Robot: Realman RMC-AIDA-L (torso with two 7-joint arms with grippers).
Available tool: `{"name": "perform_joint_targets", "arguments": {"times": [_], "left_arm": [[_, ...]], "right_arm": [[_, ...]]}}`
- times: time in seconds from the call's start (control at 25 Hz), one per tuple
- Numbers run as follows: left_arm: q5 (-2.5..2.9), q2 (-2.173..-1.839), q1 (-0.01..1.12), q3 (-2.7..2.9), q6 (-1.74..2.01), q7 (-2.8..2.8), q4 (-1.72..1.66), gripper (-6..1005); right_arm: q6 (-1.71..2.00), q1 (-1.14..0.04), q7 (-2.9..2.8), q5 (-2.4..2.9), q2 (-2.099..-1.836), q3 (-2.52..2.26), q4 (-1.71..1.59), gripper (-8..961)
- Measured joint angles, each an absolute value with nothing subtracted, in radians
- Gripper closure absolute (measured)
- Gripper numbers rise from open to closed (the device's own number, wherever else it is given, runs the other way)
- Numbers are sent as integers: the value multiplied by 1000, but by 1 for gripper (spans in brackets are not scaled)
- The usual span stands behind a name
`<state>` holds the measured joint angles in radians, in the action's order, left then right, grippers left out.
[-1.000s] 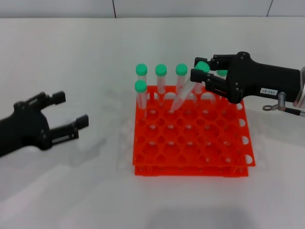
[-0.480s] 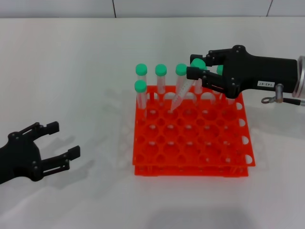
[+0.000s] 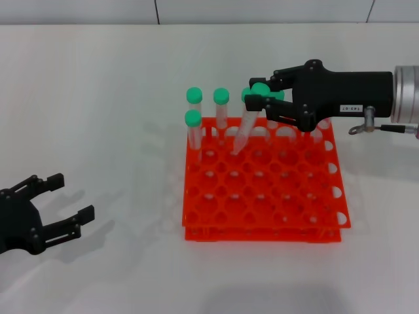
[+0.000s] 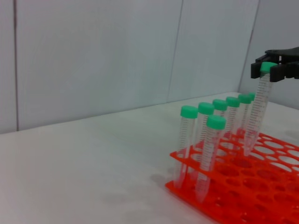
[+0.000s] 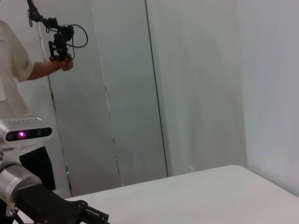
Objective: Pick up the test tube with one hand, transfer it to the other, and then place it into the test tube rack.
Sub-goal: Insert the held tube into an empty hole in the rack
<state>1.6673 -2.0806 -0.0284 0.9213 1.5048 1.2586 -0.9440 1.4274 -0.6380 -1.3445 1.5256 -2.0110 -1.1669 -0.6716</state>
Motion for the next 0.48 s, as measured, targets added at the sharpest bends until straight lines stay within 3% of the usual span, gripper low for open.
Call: {"name": "perform_joint_targets", "arguments": {"times": [0.48], "left_arm": [[1669, -2080, -24, 898, 1507, 1224, -925, 113]], "right_arm": [[1327, -641, -1442, 1528, -2014, -1301, -795, 662]]}}
